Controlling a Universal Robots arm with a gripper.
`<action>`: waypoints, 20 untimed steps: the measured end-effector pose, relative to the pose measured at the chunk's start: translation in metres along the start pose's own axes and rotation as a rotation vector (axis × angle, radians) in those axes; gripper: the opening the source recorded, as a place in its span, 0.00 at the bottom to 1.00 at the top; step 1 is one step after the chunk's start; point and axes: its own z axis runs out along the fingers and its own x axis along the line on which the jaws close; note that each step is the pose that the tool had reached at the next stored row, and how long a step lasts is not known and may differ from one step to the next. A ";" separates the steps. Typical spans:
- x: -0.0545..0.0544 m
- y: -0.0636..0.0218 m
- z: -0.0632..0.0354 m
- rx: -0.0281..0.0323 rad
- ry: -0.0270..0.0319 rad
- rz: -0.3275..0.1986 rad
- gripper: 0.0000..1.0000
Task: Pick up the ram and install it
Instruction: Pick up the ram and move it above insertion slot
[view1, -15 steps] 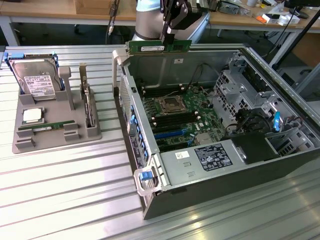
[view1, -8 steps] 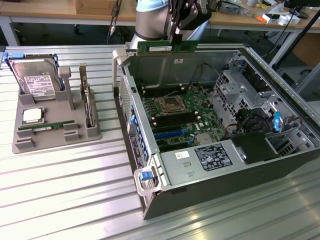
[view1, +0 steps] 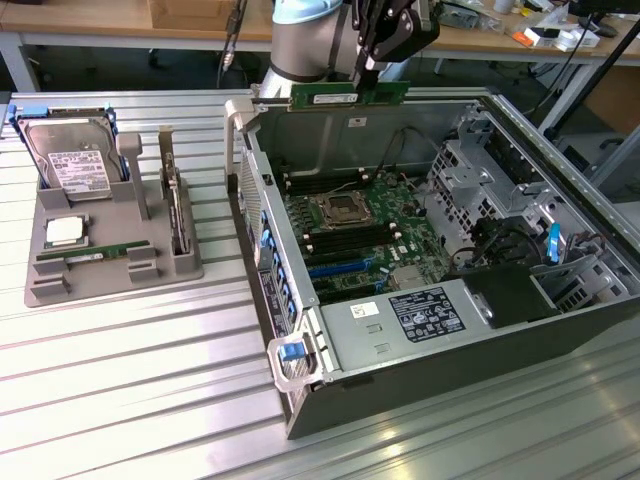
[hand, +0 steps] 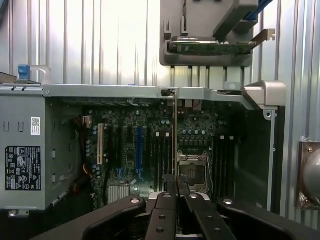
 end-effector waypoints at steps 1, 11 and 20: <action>0.000 -0.0029 0.0003 0.0000 0.0000 0.000 0.12; 0.000 -0.0091 0.0026 0.0000 0.0000 0.000 0.12; 0.001 -0.0195 0.0067 -0.0001 0.0000 0.000 0.12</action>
